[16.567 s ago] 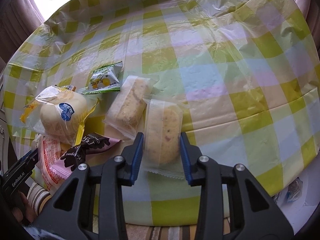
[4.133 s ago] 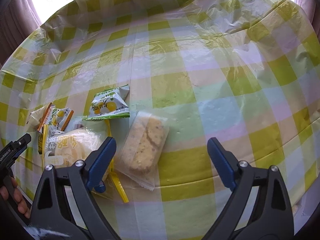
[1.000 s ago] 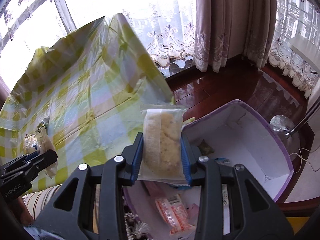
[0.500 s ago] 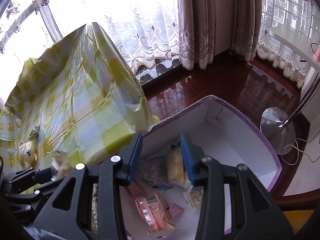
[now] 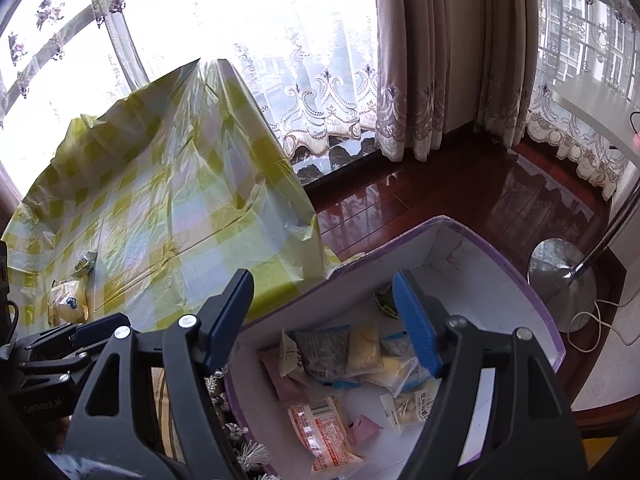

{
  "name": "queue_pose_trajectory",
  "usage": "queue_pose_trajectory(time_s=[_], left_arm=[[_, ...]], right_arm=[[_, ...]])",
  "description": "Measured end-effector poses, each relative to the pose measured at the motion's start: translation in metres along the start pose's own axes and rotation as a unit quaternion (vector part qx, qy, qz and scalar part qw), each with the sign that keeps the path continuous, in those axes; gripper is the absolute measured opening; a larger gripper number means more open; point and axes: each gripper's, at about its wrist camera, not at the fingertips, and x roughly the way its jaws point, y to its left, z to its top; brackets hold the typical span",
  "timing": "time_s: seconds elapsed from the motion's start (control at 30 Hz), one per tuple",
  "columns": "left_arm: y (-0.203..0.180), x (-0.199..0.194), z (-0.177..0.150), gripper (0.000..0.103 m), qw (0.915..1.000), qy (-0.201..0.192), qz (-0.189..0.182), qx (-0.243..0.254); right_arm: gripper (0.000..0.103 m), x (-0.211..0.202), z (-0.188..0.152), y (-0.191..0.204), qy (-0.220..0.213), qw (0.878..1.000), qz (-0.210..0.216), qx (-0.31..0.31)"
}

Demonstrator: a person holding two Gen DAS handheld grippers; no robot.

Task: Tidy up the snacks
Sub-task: 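Open both tools over the white box to drop the two snacks, then move both open tools back over the remaining snacks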

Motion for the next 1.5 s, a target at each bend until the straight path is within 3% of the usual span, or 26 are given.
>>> queue_pose_trajectory(time_s=[0.2,0.4,0.57,0.73,0.87,1.0,1.17,1.4,1.5], left_arm=[[0.035,-0.028,0.001,0.054,0.9974,-0.054,0.034,-0.031],[0.079,-0.063,-0.001,0.054,0.9868,-0.113,0.093,-0.070],[0.127,-0.095,-0.012,0.054,0.9711,-0.153,0.141,-0.117],[0.183,-0.125,-0.030,0.054,0.9494,-0.180,0.182,-0.182],[0.228,-0.145,-0.048,0.054,0.9332,-0.180,0.210,-0.229],[0.262,-0.153,-0.063,0.054,0.9244,-0.162,0.232,-0.256],[0.296,-0.149,-0.075,0.054,0.9220,-0.126,0.244,-0.272],[0.313,-0.126,-0.065,0.068,0.9357,-0.070,0.252,-0.237],[0.314,-0.116,-0.058,0.070,0.9387,-0.055,0.263,-0.216]], right_arm=[[0.077,0.000,0.003,0.029,0.000,0.999,0.024,-0.027],[0.077,0.003,0.003,0.066,0.013,0.997,0.062,-0.044],[0.077,0.007,0.000,0.101,0.023,0.994,0.085,-0.070],[0.077,0.015,-0.004,0.134,0.037,0.991,0.103,-0.082],[0.077,0.022,-0.006,0.158,0.044,0.988,0.113,-0.096],[0.077,0.030,-0.007,0.179,0.050,0.985,0.124,-0.107],[0.077,0.047,-0.009,0.202,0.073,0.981,0.138,-0.114],[0.077,0.068,-0.007,0.234,0.082,0.976,0.142,-0.143],[0.077,0.079,-0.003,0.249,0.082,0.974,0.144,-0.153]])
